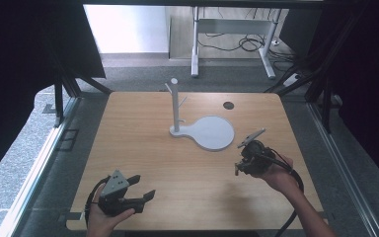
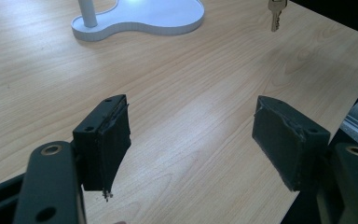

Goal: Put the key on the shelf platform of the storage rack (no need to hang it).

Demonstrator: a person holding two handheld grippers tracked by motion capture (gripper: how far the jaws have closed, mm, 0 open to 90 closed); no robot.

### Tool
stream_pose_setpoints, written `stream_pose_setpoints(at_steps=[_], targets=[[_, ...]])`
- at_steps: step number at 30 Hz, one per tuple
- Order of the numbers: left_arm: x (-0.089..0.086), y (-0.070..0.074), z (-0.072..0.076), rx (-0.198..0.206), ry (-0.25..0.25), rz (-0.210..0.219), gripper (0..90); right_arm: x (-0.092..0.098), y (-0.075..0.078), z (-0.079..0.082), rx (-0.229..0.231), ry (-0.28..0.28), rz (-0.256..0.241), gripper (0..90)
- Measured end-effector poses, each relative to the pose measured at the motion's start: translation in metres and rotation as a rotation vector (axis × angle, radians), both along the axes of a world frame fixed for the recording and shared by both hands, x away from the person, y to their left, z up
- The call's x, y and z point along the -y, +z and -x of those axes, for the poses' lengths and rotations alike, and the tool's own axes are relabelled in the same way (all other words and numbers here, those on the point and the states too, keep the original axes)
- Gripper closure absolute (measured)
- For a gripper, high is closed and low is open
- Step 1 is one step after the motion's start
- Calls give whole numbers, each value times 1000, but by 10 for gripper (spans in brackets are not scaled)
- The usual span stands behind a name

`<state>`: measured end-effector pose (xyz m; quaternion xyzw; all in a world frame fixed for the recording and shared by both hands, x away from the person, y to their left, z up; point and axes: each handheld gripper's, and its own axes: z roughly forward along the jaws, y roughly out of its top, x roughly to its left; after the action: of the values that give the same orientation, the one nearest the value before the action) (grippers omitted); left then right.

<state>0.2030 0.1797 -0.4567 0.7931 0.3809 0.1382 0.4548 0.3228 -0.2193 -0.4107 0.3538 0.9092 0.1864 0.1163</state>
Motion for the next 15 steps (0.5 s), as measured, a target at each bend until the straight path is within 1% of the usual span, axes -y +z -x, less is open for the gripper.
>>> stream_pose_setpoints(at_steps=[9, 15], targets=[[1, -1, 0, -3, -1, -1, 278, 0, 10, -10, -1, -4, -10, 675], [2, -2, -1, -4, -3, -3, 279, 0, 14, -21, -15, -10, -10, 675]])
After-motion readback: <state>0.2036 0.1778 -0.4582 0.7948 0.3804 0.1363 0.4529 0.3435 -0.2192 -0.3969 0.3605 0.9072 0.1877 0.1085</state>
